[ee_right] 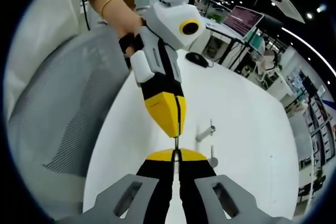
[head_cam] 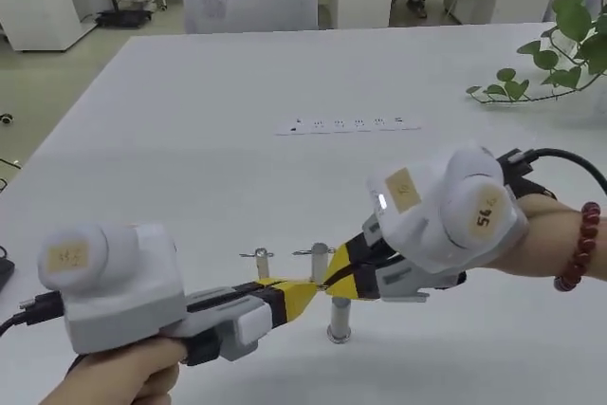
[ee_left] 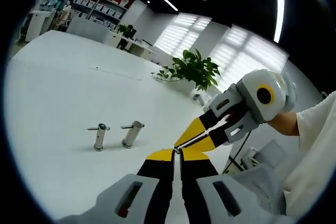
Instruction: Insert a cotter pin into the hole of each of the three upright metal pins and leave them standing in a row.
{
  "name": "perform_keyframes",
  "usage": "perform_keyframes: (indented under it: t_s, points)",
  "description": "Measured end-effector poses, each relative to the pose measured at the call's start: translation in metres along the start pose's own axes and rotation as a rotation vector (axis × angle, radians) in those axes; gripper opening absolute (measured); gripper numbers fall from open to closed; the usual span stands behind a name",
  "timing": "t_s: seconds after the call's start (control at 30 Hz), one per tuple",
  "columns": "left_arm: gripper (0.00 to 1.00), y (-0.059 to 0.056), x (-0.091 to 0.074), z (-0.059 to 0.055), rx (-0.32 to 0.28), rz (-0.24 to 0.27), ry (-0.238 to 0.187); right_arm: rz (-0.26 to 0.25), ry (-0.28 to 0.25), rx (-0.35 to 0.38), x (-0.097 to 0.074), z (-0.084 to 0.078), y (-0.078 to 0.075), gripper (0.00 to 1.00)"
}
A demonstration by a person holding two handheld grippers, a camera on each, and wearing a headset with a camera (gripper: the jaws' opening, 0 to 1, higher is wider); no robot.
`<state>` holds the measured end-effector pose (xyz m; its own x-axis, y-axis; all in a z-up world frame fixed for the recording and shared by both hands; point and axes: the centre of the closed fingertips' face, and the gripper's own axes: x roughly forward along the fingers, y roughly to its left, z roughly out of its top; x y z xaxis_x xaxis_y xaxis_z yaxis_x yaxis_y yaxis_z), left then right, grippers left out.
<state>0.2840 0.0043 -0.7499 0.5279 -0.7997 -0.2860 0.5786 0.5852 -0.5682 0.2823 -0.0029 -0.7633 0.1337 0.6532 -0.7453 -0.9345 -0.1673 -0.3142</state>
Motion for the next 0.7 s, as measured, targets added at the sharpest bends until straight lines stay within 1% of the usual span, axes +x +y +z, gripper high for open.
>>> perform_keyframes:
  t_s: [0.23,0.27,0.33,0.4,0.5,0.57,0.7]
  points:
    - [0.01,0.0007,-0.0021,-0.0029,-0.045,0.012,0.006,-0.009,0.017,-0.009,0.0023,0.0007,0.0015,0.03]
    - [0.01,0.0010,-0.0022,-0.0030,-0.044,0.011,0.007,-0.009,0.018,-0.009,0.0024,0.0005,0.0017,0.03]
    - [0.01,0.0007,-0.0025,-0.0042,-0.033,0.011,0.015,-0.005,0.019,-0.023,0.0031,0.0002,0.0023,0.03]
    - [0.01,0.0014,-0.0027,-0.0060,0.030,0.014,0.027,-0.003,0.020,-0.018,0.0041,-0.0004,0.0032,0.03]
    - [0.01,0.0011,-0.0031,-0.0065,0.058,0.017,0.028,-0.003,0.018,-0.015,0.0053,-0.0007,0.0037,0.04]
    - [0.01,0.0038,-0.0029,-0.0060,0.065,0.016,0.030,0.000,0.015,-0.017,0.0058,-0.0005,0.0039,0.04]
    - [0.00,0.0043,-0.0036,-0.0051,0.087,0.015,0.029,-0.003,0.012,-0.015,0.0061,0.0002,0.0030,0.04]
